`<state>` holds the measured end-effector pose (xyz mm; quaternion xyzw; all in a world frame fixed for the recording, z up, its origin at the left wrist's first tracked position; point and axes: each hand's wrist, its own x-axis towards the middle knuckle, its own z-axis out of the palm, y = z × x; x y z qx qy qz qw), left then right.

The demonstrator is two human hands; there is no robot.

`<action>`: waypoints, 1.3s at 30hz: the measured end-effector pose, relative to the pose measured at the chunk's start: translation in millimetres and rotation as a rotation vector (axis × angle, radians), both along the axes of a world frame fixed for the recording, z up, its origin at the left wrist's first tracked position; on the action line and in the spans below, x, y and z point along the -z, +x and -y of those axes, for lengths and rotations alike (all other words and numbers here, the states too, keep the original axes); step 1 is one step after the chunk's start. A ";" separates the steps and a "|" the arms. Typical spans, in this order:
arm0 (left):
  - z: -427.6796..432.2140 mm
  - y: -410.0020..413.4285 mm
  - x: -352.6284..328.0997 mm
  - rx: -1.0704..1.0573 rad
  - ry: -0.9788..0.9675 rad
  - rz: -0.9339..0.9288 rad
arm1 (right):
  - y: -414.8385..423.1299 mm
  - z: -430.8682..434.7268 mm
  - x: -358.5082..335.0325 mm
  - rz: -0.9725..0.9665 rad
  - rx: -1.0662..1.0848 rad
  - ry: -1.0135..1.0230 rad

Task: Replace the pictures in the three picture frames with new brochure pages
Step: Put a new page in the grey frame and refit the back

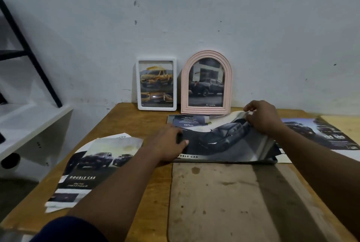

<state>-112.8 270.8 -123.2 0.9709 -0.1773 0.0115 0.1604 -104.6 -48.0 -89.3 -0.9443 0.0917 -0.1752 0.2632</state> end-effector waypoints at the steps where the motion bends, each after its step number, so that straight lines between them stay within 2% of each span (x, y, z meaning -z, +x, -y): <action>1: 0.9 1.5 2.0 0.000 0.015 0.033 | 3.9 1.4 4.9 -0.014 -0.011 -0.015; 5: -1.0 3.4 7.2 -0.061 -0.065 0.095 | 11.0 1.2 20.0 -0.063 -0.116 -0.083; 8: -2.9 2.3 9.1 -0.097 -0.080 0.115 | 6.2 -1.2 27.2 -0.078 -0.174 -0.206; 12: -3.4 2.8 10.7 -0.126 -0.117 0.122 | -8.0 -9.1 38.9 -0.217 -0.248 -0.242; 17: -1.1 2.8 16.3 -0.147 -0.128 0.121 | -14.6 -13.1 59.3 -0.282 -0.216 -0.390; 25: -6.6 7.9 20.2 -0.074 -0.101 0.108 | -22.1 -15.3 56.3 -0.402 -0.170 -0.390; 28: -5.3 11.3 18.4 -0.094 -0.132 0.095 | -26.7 -16.9 59.4 -0.330 -0.183 -0.355; 32: -3.7 12.7 18.7 -0.119 -0.158 0.093 | -28.3 -19.4 59.8 -0.080 -0.067 -0.295; 35: -3.7 14.1 20.0 -0.130 -0.195 0.094 | -32.4 -14.9 55.2 -0.068 0.054 -0.469; 39: -6.9 17.9 18.1 -0.143 -0.255 0.054 | -37.9 -9.1 52.0 -0.089 -0.007 -0.582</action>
